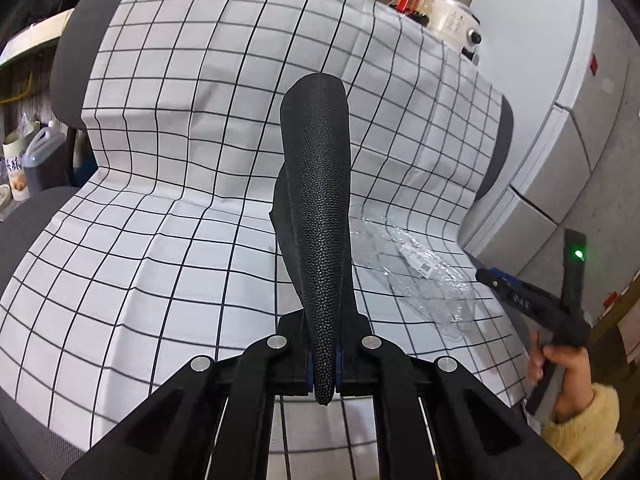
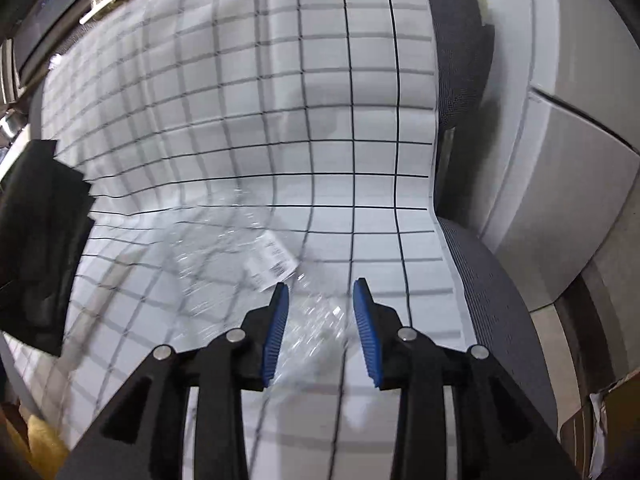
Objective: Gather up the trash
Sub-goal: 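Grasp the clear plastic clamshell container with the right gripper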
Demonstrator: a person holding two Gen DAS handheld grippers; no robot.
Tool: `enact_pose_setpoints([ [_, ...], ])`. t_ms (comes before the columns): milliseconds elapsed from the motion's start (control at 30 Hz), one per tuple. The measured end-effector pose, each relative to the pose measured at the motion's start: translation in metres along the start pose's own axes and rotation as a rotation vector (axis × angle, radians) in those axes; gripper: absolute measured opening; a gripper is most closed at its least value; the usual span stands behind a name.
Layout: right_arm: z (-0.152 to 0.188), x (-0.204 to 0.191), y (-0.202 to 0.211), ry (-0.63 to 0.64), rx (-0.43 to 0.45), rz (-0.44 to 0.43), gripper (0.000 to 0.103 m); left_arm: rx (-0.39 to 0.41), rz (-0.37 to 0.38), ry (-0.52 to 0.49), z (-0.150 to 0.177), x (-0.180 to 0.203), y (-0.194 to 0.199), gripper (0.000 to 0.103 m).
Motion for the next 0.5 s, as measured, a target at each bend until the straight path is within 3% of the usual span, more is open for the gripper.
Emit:
enact_pose_setpoints([
  [233,-0.014,0.015,-0.052,-0.032,-0.086,-0.073,0.039,-0.013,-0.02,-0.007,-0.003,-0.001,-0.018,0.007],
  [367,-0.006,0.013,-0.065,-0.047,-0.149,-0.123,0.038,-0.024,-0.029,-0.013,0.0,-0.002,-0.021,0.007],
  [500,0.013,-0.004,-0.045,-0.012,-0.161,-0.144,0.019,-0.026,-0.028,-0.007,0.004,-0.003,-0.014,0.007],
])
Point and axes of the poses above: each gripper's, at about its wrist camera, not at the fingertips, and y roughly against the way its jaws point, x to its right, z to its underside, the point moved 8 cm from there along -y, roughly the way its jaws point, and after that the axes turned 11 degrees about -z, right-handed, at the moved point
